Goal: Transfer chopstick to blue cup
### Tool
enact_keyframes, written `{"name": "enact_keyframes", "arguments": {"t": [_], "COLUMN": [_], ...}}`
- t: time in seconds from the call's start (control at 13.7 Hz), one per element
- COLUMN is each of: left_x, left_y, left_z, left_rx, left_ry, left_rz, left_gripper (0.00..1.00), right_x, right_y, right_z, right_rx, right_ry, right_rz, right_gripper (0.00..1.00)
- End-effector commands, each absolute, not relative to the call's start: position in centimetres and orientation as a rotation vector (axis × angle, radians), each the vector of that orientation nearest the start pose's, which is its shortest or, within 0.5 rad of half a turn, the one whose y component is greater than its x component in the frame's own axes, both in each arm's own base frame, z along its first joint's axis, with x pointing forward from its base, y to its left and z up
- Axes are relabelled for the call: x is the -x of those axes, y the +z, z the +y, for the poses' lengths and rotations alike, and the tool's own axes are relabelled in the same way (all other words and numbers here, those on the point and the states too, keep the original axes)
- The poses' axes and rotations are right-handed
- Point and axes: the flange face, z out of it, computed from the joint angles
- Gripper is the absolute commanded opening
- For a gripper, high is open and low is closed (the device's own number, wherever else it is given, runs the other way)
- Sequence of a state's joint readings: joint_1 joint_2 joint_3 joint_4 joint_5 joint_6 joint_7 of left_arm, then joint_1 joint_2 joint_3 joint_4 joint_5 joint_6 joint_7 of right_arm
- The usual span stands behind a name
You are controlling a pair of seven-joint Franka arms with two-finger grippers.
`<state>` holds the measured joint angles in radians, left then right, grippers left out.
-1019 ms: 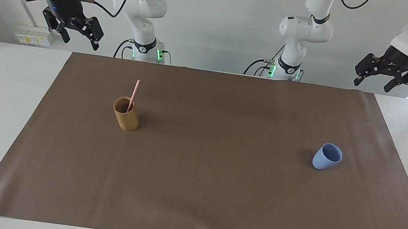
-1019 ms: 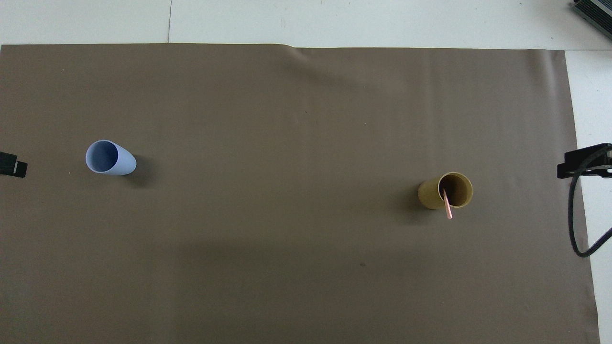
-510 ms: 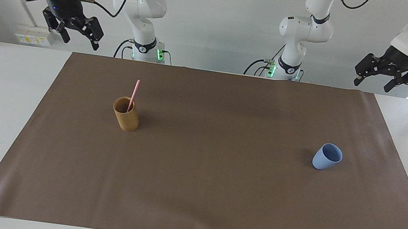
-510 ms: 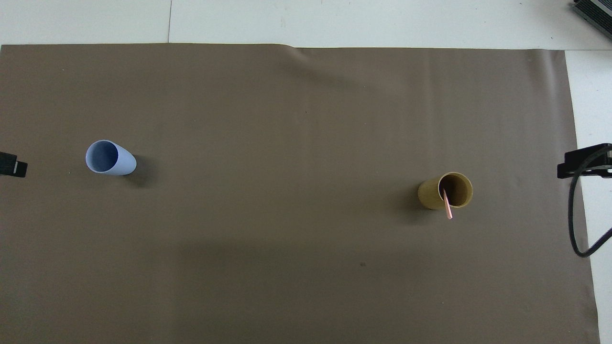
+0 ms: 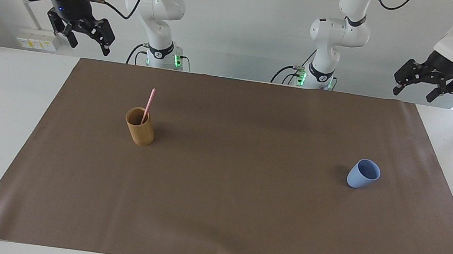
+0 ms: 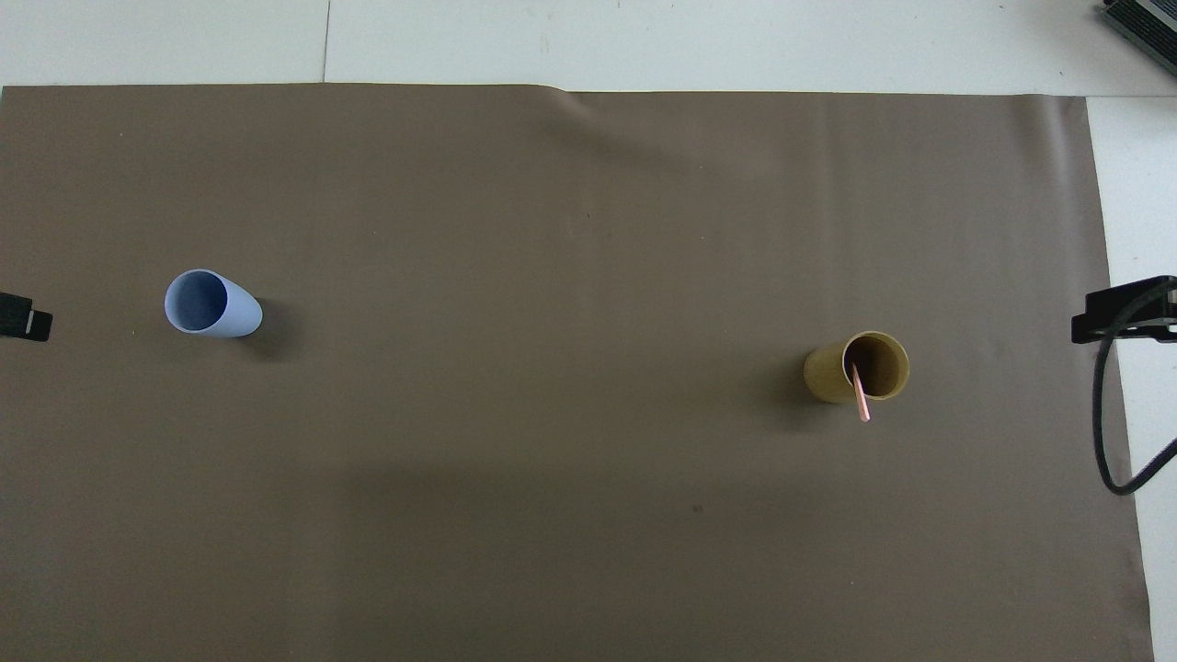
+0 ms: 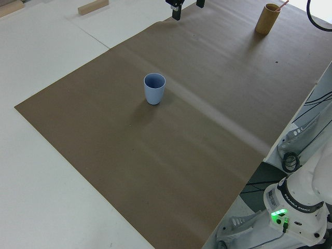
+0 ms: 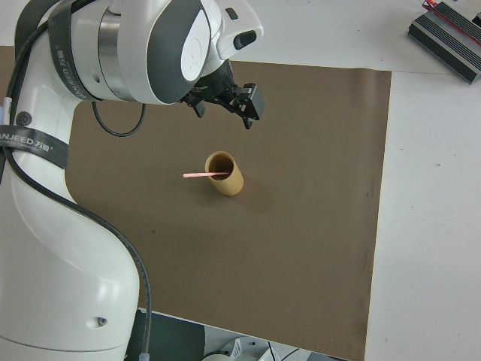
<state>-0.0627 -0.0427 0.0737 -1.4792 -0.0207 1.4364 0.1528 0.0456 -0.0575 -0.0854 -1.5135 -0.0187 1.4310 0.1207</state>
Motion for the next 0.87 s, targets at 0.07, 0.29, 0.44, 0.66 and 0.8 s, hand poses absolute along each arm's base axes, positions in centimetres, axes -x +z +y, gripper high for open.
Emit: {"name": "enact_keyframes", "arguments": {"t": [0.07, 0.29, 0.44, 0.66, 0.8], "left_x": [-52.6, -52.9, -53.5, -54.6, -55.6], "left_y": [68.5, 68.0, 67.1, 63.8, 60.5], "left_z": [0.7, 0.7, 0.8, 2.1, 2.4], "left_rx": [3.155, 3.152, 3.15, 3.15, 3.141], "left_ry": [-0.014, -0.06, -0.114, -0.1, -0.146], "left_rz": [0.215, 0.219, 0.22, 0.207, 0.249], "left_gripper": [1.0, 1.0, 1.0, 1.0, 1.0], "right_x": [-51.6, -51.6, -51.6, -51.6, -51.6], "right_y": [67.1, 67.1, 67.1, 67.1, 67.1], "right_z": [-2.5, -2.5, -2.5, -2.5, -2.5], "right_rx": [3.131, 3.131, 3.131, 3.131, 3.131], "right_ry": [0.027, 0.027, 0.027, 0.027, 0.027], "right_rz": [0.226, 0.224, 0.224, 0.224, 0.224], "right_gripper": [1.0, 1.0, 1.0, 1.0, 1.0]}}
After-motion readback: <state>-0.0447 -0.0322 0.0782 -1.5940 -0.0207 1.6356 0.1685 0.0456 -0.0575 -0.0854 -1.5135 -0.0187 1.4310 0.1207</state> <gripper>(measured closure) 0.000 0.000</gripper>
